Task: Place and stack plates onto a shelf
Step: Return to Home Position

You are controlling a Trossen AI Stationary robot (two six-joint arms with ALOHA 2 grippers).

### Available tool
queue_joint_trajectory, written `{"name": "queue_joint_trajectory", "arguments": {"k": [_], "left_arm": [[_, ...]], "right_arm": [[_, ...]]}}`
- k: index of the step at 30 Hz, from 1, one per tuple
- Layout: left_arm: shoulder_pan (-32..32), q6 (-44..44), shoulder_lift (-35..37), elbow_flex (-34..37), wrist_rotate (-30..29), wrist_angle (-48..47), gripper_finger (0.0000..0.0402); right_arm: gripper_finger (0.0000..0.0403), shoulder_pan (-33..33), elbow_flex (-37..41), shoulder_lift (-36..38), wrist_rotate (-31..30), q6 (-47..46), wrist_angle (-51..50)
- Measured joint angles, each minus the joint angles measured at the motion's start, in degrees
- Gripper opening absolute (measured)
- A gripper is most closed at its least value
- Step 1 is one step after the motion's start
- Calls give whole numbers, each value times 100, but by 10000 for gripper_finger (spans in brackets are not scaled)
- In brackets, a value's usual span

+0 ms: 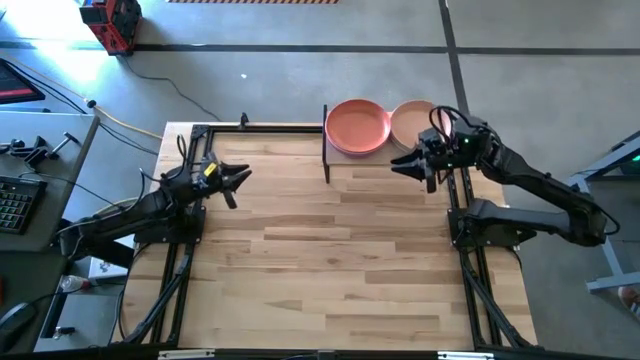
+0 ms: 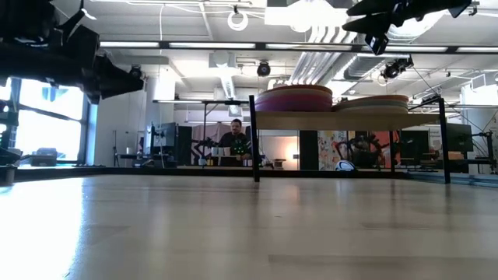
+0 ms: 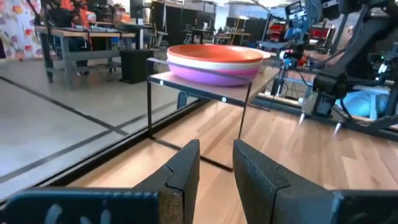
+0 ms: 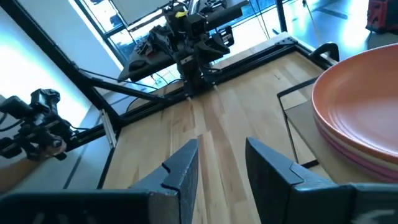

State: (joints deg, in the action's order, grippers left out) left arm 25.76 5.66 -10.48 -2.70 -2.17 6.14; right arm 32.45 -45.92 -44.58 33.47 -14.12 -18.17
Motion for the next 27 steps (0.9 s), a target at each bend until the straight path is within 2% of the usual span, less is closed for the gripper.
{"name": "queue_joint_trajectory", "arguments": {"k": [7, 13, 20, 23, 27], "left_arm": [[0, 110, 0, 201, -272, 100, 86], [2, 117, 0, 201, -275, 69, 85], [2, 193, 0, 201, -44, -162, 85], [0, 402, 0, 201, 65, -246, 85], [0, 477, 0, 201, 60, -297, 85]], "right_arm": [[114, 0, 3, 94, 219, 287, -312], [114, -27, 3, 184, 212, 666, -533], [114, -305, 3, 186, -120, 1110, -558], [114, -480, 316, 251, -302, 1127, -107], [114, -603, 1198, 359, -745, 472, 900]]}}
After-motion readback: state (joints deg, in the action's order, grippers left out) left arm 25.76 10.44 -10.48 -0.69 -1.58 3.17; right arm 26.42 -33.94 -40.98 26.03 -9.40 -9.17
